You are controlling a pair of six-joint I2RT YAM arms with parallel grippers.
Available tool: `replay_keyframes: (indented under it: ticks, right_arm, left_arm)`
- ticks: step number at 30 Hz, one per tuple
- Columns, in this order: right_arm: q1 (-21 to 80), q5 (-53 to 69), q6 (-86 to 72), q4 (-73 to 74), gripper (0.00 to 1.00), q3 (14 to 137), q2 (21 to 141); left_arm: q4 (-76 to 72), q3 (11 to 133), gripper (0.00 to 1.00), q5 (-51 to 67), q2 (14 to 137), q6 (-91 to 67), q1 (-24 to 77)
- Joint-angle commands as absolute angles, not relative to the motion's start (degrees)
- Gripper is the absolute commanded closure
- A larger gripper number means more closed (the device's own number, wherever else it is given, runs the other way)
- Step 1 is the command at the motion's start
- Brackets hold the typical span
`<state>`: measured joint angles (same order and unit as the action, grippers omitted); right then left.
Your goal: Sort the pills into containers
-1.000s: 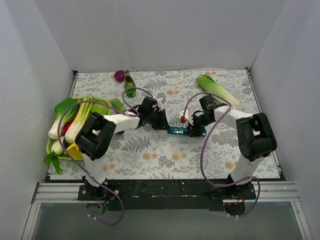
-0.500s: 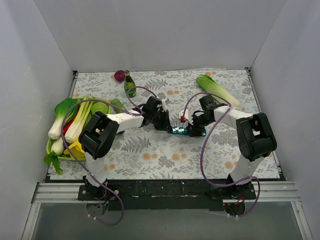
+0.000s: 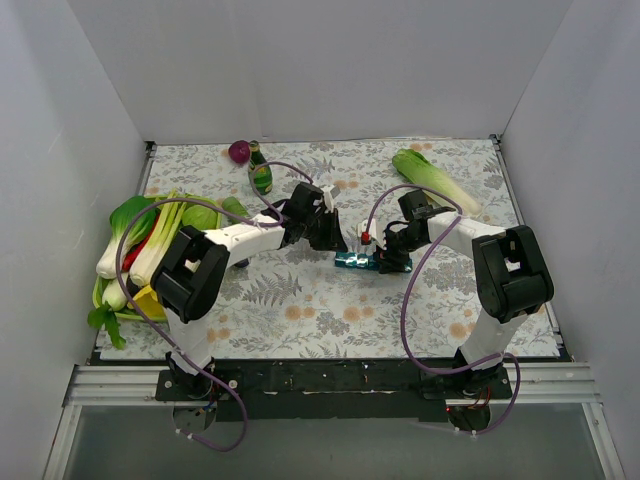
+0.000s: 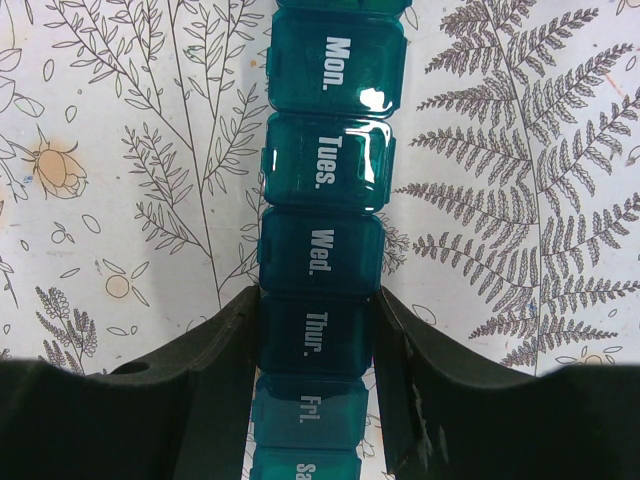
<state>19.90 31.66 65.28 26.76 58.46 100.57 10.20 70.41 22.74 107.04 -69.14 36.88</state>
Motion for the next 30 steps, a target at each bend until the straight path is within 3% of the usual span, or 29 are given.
replay_keyframes:
  ticks: [1,14,30]
  right_arm:
    - [20.1,25.3,66.0,26.7,0.74,57.1,104.4]
    - [20.1,25.0,66.0,26.6,0.75,57.1,104.3]
    - [20.1,25.1,65.0,26.3,0.69,57.6,104.7]
  left_arm:
    - [12.5,72.1,1.00,20.9,104.6,-67.6,36.9]
    - [16.6,69.1,1.00,19.3,113.6,-66.4,36.9]
    - [9.6,70.5,1.00,20.0,100.0,-69.6,35.8]
